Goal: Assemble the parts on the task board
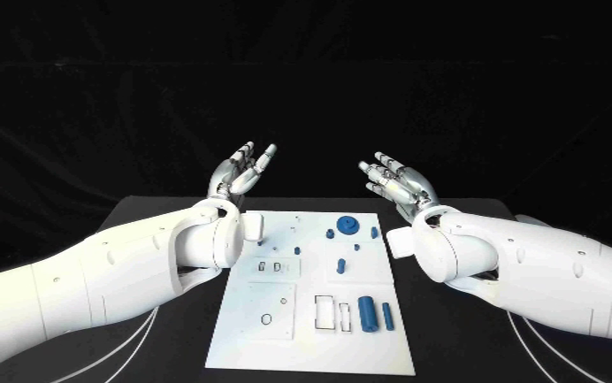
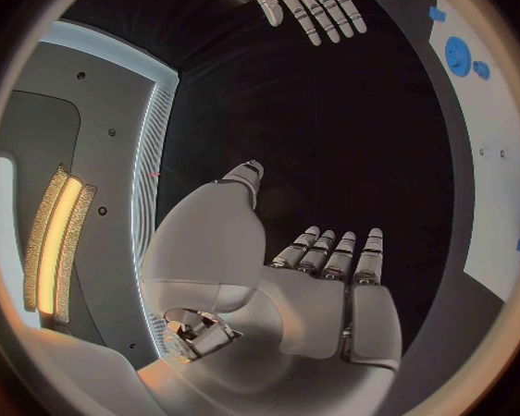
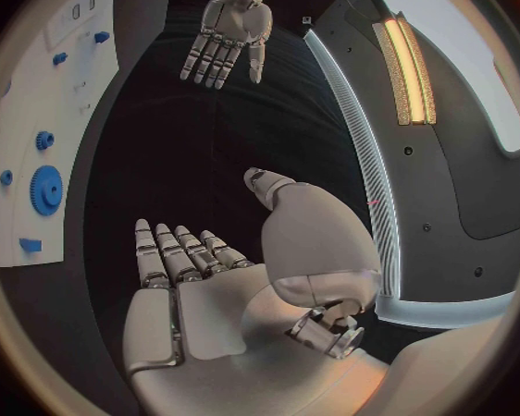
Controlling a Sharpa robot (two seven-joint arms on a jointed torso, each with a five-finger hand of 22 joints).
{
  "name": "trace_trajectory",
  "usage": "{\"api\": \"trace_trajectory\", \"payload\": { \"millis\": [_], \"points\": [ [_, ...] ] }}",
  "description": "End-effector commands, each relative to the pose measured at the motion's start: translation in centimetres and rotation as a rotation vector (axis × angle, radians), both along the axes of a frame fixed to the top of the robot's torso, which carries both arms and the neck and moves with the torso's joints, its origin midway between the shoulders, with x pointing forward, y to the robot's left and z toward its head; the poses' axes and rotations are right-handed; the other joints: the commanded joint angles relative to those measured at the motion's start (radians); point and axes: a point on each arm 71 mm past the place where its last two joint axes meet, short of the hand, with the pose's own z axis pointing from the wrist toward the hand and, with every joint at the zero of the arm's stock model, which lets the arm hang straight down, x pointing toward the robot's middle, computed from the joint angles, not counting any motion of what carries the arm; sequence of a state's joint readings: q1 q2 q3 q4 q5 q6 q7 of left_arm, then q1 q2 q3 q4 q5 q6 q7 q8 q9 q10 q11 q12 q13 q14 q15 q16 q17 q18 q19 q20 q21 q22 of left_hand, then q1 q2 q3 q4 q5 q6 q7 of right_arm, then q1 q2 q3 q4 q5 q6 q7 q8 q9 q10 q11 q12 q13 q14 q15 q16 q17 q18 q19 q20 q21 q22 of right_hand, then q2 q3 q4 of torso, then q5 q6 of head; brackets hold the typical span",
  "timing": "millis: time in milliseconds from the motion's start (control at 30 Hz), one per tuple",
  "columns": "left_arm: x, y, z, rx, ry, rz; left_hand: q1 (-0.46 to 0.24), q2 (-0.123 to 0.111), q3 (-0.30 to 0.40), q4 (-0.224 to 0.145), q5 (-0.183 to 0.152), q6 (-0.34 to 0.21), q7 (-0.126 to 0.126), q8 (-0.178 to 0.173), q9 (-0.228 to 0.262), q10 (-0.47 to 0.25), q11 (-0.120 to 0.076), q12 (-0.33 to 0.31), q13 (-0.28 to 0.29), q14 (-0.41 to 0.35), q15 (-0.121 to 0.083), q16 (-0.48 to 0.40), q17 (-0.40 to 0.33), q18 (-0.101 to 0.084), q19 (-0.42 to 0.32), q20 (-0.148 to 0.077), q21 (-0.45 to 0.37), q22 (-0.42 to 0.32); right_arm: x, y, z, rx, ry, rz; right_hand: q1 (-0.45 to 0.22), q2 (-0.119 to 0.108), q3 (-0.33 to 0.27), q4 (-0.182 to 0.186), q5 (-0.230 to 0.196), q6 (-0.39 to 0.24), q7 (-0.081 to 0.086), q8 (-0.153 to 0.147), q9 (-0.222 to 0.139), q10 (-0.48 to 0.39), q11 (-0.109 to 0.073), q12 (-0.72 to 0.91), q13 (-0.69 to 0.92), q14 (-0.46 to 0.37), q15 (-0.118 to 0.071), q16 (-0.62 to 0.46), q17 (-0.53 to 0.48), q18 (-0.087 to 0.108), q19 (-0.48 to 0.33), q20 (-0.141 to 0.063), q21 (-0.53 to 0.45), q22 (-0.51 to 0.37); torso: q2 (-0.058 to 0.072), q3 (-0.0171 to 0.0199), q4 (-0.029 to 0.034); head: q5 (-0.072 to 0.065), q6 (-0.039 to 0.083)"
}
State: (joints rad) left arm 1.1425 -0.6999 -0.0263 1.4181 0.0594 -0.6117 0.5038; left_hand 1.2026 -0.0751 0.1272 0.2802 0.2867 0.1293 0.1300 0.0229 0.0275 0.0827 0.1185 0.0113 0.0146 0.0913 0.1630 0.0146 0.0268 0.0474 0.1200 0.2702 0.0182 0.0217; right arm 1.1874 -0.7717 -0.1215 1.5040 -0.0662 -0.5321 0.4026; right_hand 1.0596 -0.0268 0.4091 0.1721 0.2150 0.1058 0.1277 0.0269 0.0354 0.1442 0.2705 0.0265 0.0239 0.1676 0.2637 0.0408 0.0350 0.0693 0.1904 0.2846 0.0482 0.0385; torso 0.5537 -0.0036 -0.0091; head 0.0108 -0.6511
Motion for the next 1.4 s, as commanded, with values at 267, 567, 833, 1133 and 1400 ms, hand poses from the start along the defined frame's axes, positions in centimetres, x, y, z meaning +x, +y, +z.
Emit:
{"api": "trace_trajectory", "payload": {
  "millis": [267,567,833,1133,1400],
  "points": [
    [-0.6,1.4,1.3,-0.039,-0.027,-0.034,0.210,-0.018,0.028,-0.001,0.007,0.327,0.129,0.121,0.074,0.386,0.110,0.101,0.050,0.419,0.074,0.150,0.103,0.037,0.407,0.023,0.176,0.094,1.6,-1.4,2.5,-0.311,-0.251,0.138,0.228,-0.046,0.064,-0.165,-0.026,0.477,0.161,0.182,0.125,0.664,-0.032,0.138,0.046,0.616,-0.057,0.197,0.108,0.083,0.429,0.005,0.166,0.077,0.041,-0.0086,0.0103,-0.015,-0.009],
    [-1.0,2.1,2.3,-0.012,-0.054,-0.037,0.340,-0.060,0.122,-0.006,0.004,0.676,0.095,0.256,0.148,0.856,0.064,0.178,0.054,0.829,-0.020,0.314,0.204,0.136,0.708,0.003,0.345,0.153,2.3,-1.8,3.9,-0.485,-0.353,0.176,0.246,-0.078,0.120,-0.197,-0.028,0.704,0.124,0.245,0.158,0.833,-0.076,0.117,0.039,0.777,-0.107,0.227,0.115,0.115,0.586,-0.011,0.227,0.089,0.071,-0.0099,0.0171,-0.024,-0.007],
    [-1.7,2.3,3.6,0.002,-0.075,-0.088,0.349,-0.104,0.190,0.005,0.001,0.742,0.075,0.277,0.156,0.973,0.034,0.159,0.051,0.935,-0.057,0.353,0.249,0.136,0.764,-0.032,0.405,0.177,2.9,-2.0,4.7,-0.698,-0.388,0.235,0.245,-0.113,0.139,-0.211,-0.017,0.785,0.089,0.265,0.165,0.968,-0.118,0.103,0.045,0.953,-0.164,0.286,0.149,0.115,0.711,-0.067,0.301,0.116,0.108,-0.0123,0.0246,-0.034,0.005],
    [-3.5,1.6,4.8,-0.038,-0.077,-0.186,0.319,-0.123,0.201,0.008,-0.003,0.751,0.072,0.278,0.157,0.998,0.029,0.138,0.051,0.962,-0.065,0.364,0.270,0.136,0.792,-0.050,0.442,0.195,3.3,-0.8,5.2,-1.068,-0.470,0.328,0.222,-0.162,0.080,-0.205,0.005,0.835,0.051,0.278,0.177,1.047,-0.163,0.090,0.057,1.216,-0.242,0.444,0.271,0.115,0.929,-0.158,0.485,0.210,0.151,-0.0189,0.0395,-0.052,0.015],
    [-4.8,1.1,5.5,-0.072,-0.066,-0.225,0.304,-0.130,0.210,0.004,-0.003,0.748,0.072,0.274,0.157,1.005,0.030,0.117,0.052,0.958,-0.065,0.360,0.284,0.136,0.820,-0.067,0.481,0.213,3.5,0.5,5.3,-1.259,-0.533,0.365,0.209,-0.191,0.080,-0.167,0.016,0.841,0.041,0.276,0.194,1.023,-0.171,0.054,0.085,1.296,-0.258,0.671,0.484,0.088,1.045,-0.180,0.759,0.464,0.186,-0.0255,0.0514,-0.068,0.014]
  ]
}}
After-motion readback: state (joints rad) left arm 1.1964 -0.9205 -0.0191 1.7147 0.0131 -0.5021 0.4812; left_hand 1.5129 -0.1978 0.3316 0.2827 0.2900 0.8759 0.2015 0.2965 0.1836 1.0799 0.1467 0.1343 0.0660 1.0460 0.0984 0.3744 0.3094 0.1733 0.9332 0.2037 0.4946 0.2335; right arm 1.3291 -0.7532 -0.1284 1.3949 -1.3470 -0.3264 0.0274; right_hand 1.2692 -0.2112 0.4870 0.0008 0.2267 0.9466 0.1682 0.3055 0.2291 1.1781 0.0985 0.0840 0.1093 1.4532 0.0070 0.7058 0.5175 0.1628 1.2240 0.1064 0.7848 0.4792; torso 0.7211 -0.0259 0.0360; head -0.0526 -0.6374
